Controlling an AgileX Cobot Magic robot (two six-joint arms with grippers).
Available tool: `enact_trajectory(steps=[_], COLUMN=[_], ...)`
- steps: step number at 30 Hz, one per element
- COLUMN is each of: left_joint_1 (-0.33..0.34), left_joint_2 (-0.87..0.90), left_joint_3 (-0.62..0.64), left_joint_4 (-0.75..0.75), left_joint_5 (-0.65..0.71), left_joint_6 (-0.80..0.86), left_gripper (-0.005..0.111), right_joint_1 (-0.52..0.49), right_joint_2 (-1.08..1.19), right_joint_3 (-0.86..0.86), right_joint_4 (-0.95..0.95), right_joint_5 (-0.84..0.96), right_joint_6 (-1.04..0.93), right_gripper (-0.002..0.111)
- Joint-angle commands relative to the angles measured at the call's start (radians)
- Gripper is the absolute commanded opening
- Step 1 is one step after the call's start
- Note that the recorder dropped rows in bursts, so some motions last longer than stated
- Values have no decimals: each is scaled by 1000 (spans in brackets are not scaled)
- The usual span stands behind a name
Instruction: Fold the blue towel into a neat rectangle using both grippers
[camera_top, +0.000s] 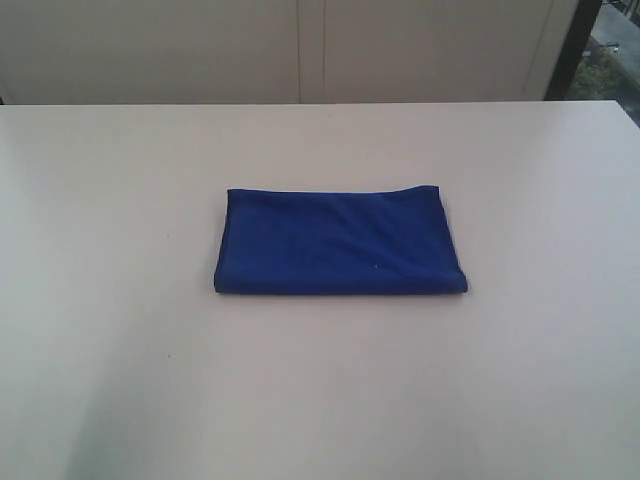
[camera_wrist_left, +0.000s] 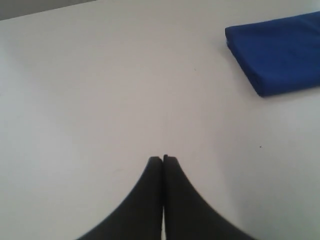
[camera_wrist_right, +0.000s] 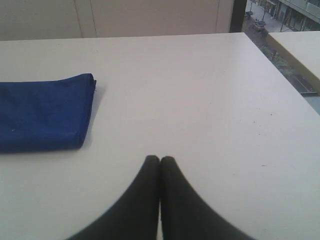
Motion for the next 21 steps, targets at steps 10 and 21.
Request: enact_trajectory(steps=[10, 21], left_joint_1=[2, 2], left_joint_2=[-212, -212], left_joint_3=[310, 337], left_joint_4=[-2, -6], left_joint_5=[-288, -268], left_joint_6=[16, 9], left_gripper=[0, 0], right_joint_1=[-10, -10], right_joint_2=[-6, -6], right_joint_3=[6, 6], right_joint_4=[-7, -7], right_joint_5=[-7, -7], right_joint_6=[23, 23], right_gripper=[0, 0])
